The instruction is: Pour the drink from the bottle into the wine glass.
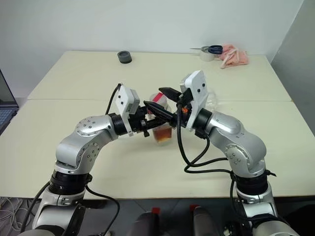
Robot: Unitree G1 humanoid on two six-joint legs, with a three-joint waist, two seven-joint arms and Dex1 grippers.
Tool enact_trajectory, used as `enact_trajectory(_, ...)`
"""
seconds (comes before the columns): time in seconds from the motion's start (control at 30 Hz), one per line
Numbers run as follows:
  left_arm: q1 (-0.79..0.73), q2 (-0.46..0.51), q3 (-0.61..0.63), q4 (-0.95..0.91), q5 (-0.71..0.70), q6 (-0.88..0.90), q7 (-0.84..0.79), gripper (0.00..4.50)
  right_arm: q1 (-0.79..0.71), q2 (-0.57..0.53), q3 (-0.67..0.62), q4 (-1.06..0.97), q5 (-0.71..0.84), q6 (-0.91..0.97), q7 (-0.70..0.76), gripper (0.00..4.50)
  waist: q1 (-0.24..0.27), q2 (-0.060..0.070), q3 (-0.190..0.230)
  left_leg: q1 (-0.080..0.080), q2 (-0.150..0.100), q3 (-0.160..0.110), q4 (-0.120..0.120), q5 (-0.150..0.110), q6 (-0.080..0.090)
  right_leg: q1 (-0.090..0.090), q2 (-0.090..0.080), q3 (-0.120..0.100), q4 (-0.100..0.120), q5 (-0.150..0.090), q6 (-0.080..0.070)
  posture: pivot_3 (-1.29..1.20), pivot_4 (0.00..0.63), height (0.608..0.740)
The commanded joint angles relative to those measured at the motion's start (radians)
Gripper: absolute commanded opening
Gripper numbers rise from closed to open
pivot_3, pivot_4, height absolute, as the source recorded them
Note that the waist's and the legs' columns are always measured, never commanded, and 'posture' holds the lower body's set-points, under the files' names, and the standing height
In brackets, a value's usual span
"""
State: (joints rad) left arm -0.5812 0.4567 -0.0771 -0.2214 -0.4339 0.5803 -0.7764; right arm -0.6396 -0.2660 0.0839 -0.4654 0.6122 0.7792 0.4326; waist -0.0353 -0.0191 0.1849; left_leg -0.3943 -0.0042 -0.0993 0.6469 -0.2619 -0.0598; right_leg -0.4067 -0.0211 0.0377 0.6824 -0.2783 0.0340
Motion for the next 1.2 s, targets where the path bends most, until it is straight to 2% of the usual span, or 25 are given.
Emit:
enact_trajectory(0.03, -0.029, -0.01, 0.004, -0.029, -0.004, -0.031, -0.004, 1.82, -0.008, -0.001, 0.003, -0.01, -0.017, -0.033, 0.004, 3.26, 0.0, 0.0, 0.0, 0.0, 0.0, 0.0, 0.0, 0.0, 0.0, 0.0, 0.0, 0.0, 0.0, 0.0, 0.0, 0.0, 0.15, 0.74)
enact_trajectory(0.47, -0.013, -0.014, 0.011, -0.038, -0.003, -0.029, 0.009, 1.82, -0.019, 0.022, -0.002, 0.014, -0.031, -0.038, 0.009, 3.26, 0.0, 0.0, 0.0, 0.0, 0.0, 0.0, 0.0, 0.0, 0.0, 0.0, 0.0, 0.0, 0.0, 0.0, 0.0, 0.0, 0.15, 0.74)
enact_trajectory(0.57, -0.011, -0.013, 0.013, -0.041, -0.003, -0.027, 0.011, 1.82, -0.024, 0.028, -0.011, 0.022, -0.026, -0.041, 0.011, 2.67, 0.0, 0.0, 0.0, 0.0, 0.0, 0.0, 0.0, 0.0, 0.0, 0.0, 0.0, 0.0, 0.0, 0.0, 0.0, 0.0, 0.15, 0.74)
enact_trajectory(0.63, -0.008, -0.013, 0.014, -0.044, -0.003, -0.025, 0.014, 1.82, -0.024, 0.025, -0.011, 0.024, -0.028, -0.044, 0.018, 2.03, 0.0, 0.0, 0.0, 0.0, 0.0, 0.0, 0.0, 0.0, 0.0, 0.0, 0.0, 0.0, 0.0, 0.0, 0.0, 0.0, 0.15, 0.74)
enact_trajectory(0.67, -0.008, -0.013, 0.014, -0.044, -0.003, -0.025, 0.014, 1.82, -0.024, 0.026, -0.012, 0.025, -0.027, -0.044, 0.019, 1.87, 0.0, 0.0, 0.0, 0.0, 0.0, 0.0, 0.0, 0.0, 0.0, 0.0, 0.0, 0.0, 0.0, 0.0, 0.0, 0.0, 0.15, 0.74)
enact_trajectory(0.83, -0.002, -0.007, 0.018, -0.05, -0.011, -0.018, 0.009, 1.82, -0.029, 0.023, -0.013, 0.033, -0.019, -0.048, 0.038, 1.87, 0.0, 0.0, 0.0, 0.0, 0.0, 0.0, 0.0, 0.0, 0.0, 0.0, 0.0, 0.0, 0.0, 0.0, 0.0, 0.0, 0.15, 0.74)
enact_trajectory(0.9, 0.005, 0.004, 0.018, -0.073, -0.038, 0.008, -0.012, 1.82, -0.049, 0.004, -0.03, 0.048, 0.017, -0.032, 0.085, 1.87, 0.0, 0.0, 0.0, 0.0, 0.0, 0.0, 0.0, 0.0, 0.0, 0.0, 0.0, 0.0, 0.0, 0.0, 0.0, 0.0, 0.15, 0.74)
enact_trajectory(1.03, 0.026, 0.091, 0.029, -0.197, -0.226, 0.131, -0.172, 1.82, -0.159, -0.091, -0.061, 0.124, 0.176, 0.032, 0.335, 1.87, -0.005, 0.0, 0.0, 0.0, 0.0, 0.0, 0.0, 0.0, 0.0, 0.0, 0.0, 0.0, 0.0, 0.0, 0.0, 0.0, 0.15, 0.74)
enact_trajectory(1.2, -0.001, 0.199, 0.047, -0.244, -0.371, 0.215, -0.307, 1.82, -0.261, -0.155, -0.002, 0.222, 0.236, 0.047, 0.597, 1.87, -0.015, 0.0, 0.0, 0.001, 0.001, 0.0, -0.001, 0.0, 0.0, 0.001, 0.001, -0.001, -0.001, 0.0, 0.0, 0.0, 0.15, 0.74)
